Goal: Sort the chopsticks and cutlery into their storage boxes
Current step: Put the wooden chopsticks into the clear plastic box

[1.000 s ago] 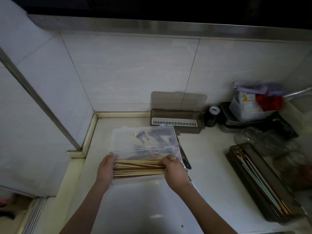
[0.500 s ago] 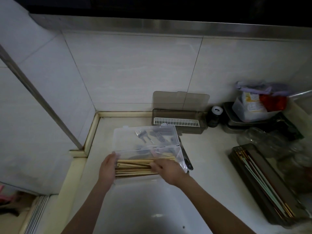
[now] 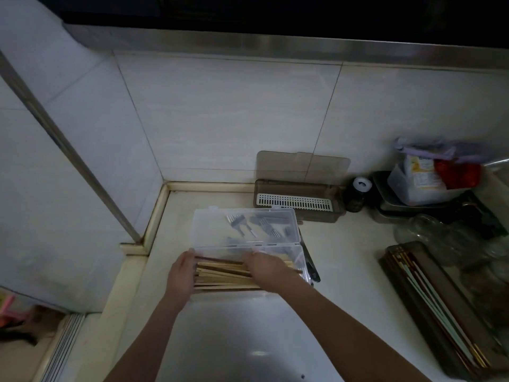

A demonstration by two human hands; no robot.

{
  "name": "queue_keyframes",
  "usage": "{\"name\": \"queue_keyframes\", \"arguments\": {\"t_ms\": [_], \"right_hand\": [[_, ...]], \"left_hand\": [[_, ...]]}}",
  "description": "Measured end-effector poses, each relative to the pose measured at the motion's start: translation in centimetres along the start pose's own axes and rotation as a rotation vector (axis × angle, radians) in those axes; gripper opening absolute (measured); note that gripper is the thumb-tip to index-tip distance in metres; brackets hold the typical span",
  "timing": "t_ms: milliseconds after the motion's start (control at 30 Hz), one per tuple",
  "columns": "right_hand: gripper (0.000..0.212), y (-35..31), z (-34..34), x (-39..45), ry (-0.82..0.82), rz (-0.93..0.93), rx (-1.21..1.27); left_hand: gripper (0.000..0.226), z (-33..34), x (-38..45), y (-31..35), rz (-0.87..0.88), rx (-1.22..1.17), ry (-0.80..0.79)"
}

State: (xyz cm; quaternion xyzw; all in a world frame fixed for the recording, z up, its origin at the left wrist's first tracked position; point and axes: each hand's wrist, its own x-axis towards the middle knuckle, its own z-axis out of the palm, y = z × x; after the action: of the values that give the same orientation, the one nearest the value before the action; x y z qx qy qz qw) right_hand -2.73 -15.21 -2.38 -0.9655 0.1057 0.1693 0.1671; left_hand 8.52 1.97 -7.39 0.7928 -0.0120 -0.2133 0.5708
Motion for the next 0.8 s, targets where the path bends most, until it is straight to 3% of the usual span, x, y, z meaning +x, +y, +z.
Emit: {"name": "queue_keyframes", "arguments": {"t_ms": [133,333,433,533,600,800], "right_hand": [[0.022,0.7,-0.7,-0.1,0.053,0.033,-0.013],[0.022,-0.8,0.9,-0.2,0.097,-0.029,0.304],[0.023,-0.5,0.7,-0.7,0.192,0.033,0.352],[0.021,0.7,0.3,-1.4,0.135,0.065,0.227],[0.021,1.1,0.2,-1.7,0.093,0.094,0.256],[0.02,1.4,1.0,-1.8,0.209,0.226,0.391]], "left_hand": [[0.037,0.2,-0.4,0.4,0.036,0.011,0.009],[0.034,0.1,-0.3,0.4,0.013,-0.018,-0.002],[0.034,0.1,-0.7,0.7,0.082,0.069,0.013],[0.034,0.1,-0.8,0.8,0.085,0.079,0.002],[0.033,0.1,-0.8,0.9,0.067,0.059,0.001],[0.032,0.1,-0.7,0.8,0.086,0.034,-0.005]]}}
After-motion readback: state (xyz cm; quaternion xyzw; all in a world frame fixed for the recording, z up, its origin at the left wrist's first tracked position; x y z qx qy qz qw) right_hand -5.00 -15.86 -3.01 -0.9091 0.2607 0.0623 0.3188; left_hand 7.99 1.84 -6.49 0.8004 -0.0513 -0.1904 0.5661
